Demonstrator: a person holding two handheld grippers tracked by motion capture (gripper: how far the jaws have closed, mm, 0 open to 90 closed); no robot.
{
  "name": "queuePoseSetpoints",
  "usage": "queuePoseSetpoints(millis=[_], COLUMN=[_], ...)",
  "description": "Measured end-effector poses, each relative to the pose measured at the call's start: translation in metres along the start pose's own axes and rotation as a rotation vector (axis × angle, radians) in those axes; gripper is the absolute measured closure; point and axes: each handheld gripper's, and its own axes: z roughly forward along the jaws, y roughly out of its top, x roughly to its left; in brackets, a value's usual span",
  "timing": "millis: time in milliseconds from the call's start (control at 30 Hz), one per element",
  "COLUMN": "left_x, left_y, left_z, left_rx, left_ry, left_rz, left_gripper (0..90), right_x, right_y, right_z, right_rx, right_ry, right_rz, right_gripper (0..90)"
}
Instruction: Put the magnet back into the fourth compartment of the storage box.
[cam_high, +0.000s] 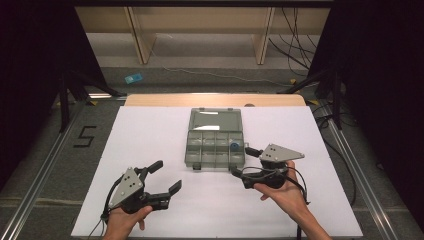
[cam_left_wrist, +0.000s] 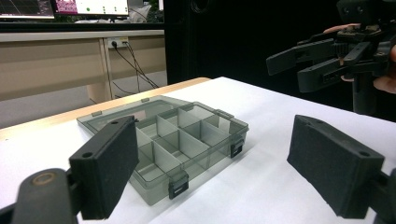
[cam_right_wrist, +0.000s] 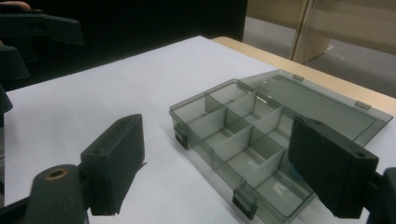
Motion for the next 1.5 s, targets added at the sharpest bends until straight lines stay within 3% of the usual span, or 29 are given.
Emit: queuePoseSetpoints(millis=[167, 200, 433, 633, 700, 767, 933, 1033, 1500], left_x=[0.0, 0.0, 0.0, 0.0, 0.0, 0.0, -0.001, -0.001, -0.001], left_y=[0.0, 0.0, 0.0, 0.0, 0.0, 0.0, 0.0, -0.001, -0.001], left_z=[0.0, 0.0, 0.0, 0.0, 0.0, 0.0, 0.0, 0.001, 0.001], left_rx=[0.0, 0.0, 0.002, 0.003, 0.003, 0.003, 0.005, 0.005, 0.008], left_ry=[0.0, 0.0, 0.0, 0.0, 0.0, 0.0, -0.001, -0.001, -0.001], left_rz=[0.001, 0.0, 0.001, 0.001, 0.001, 0.001, 0.004, 0.002, 0.007], left_gripper=[15.7, 15.7, 15.7, 15.7, 15.7, 15.7, 15.7, 15.7, 15.7], right_x=[0.002, 0.002, 0.005, 0.007, 0.009, 0.009, 0.01, 0.011, 0.014], right_y=[-0.002, -0.002, -0.007, -0.011, -0.013, -0.015, -0.02, -0.023, -0.035], right_z=[-0.004, -0.006, -0.009, -0.014, -0.014, -0.015, -0.018, -0.019, -0.026], right_rx=[-0.002, 0.005, -0.002, -0.005, -0.008, 0.002, 0.018, 0.001, 0.005], right_ry=[0.016, 0.0, 0.006, -0.009, 0.01, -0.004, -0.005, -0.002, -0.027], right_rz=[0.022, 0.007, 0.03, 0.018, 0.034, 0.014, 0.033, 0.047, 0.046], right_gripper=[19.5, 19.4, 17.8, 17.8, 17.8, 17.8, 17.8, 17.5, 16.4])
